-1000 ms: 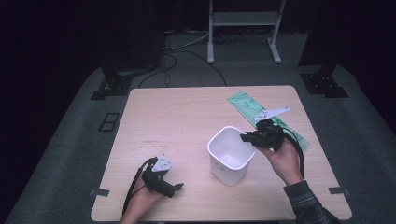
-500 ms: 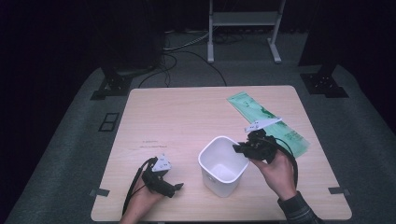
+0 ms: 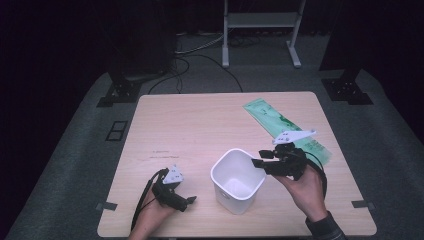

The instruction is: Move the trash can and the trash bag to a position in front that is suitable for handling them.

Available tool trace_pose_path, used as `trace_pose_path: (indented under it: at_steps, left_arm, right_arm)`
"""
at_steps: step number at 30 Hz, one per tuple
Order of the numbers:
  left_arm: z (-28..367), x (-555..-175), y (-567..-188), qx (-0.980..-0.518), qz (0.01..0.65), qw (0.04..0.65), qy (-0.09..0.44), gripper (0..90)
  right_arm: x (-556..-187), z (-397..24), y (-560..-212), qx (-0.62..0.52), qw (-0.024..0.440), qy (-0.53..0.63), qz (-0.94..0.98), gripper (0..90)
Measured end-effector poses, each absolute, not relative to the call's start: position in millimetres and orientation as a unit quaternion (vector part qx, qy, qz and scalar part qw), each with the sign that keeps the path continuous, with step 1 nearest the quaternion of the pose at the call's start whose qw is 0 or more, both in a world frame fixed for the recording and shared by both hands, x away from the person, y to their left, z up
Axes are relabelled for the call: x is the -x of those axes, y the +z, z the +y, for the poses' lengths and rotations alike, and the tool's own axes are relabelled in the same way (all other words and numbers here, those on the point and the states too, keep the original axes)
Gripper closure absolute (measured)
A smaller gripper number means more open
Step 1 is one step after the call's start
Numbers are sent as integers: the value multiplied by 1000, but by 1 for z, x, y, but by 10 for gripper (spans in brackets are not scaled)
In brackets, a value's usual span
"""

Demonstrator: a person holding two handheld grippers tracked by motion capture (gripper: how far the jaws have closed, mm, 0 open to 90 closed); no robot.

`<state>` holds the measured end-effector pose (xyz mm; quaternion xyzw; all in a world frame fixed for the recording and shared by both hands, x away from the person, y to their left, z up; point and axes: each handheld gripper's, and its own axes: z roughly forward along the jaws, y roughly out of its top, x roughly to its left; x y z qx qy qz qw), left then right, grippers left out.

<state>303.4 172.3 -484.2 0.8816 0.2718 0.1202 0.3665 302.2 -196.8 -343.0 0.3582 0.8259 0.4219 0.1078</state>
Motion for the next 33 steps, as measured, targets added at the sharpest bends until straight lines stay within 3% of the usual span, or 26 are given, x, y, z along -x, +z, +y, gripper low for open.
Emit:
trace_pose_path:
  at_steps: [14, 33]
  left_arm:
    - [172, -303, -484, -881, 273, 366, 121, 0]
    - [172, -303, -484, -881, 273, 366, 121, 0]
  right_arm:
    - [-290, -255, -335, -388, 146, 461, 785, 431]
    - [-308, -309, -368, -435, 209, 410, 774, 332]
